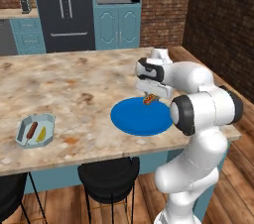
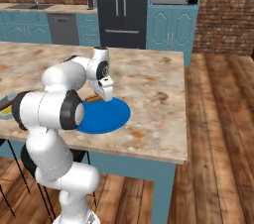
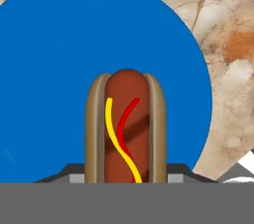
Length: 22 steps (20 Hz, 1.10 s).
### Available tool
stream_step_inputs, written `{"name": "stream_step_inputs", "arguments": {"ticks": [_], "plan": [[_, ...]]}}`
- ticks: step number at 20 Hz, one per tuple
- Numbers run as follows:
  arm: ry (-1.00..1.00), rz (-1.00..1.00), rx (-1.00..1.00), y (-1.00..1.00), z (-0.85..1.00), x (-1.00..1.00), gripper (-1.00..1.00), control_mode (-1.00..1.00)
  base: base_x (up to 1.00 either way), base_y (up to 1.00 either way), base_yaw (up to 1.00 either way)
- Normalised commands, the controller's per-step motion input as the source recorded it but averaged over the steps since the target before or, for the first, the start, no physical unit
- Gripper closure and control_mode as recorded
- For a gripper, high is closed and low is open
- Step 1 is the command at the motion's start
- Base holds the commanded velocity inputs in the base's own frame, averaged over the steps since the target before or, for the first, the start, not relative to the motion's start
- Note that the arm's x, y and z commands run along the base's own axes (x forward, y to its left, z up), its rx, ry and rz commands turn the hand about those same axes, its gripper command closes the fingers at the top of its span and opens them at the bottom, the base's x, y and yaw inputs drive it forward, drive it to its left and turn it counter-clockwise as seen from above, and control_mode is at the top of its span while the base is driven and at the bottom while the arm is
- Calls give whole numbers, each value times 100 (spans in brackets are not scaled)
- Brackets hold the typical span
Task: Place one cooked food and one vegetable from the large plate to each tupperware container.
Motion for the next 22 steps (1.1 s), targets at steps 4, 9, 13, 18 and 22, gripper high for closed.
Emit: {"name": "stream_step_inputs", "arguments": {"ticks": [4, 9, 13, 18, 22], "plan": [[-31, 12, -1, 6, 61, -100, 100, -100, 0, 0, 0], [-10, -7, -4, 22, 62, -95, 100, -100, 0, 0, 0], [28, -29, -3, 2, 49, -78, 100, -100, 0, 0, 0], [36, -38, 4, -7, 9, -69, 100, -100, 0, 0, 0], [27, -24, 9, -45, -38, -11, 100, -100, 0, 0, 0]]}}
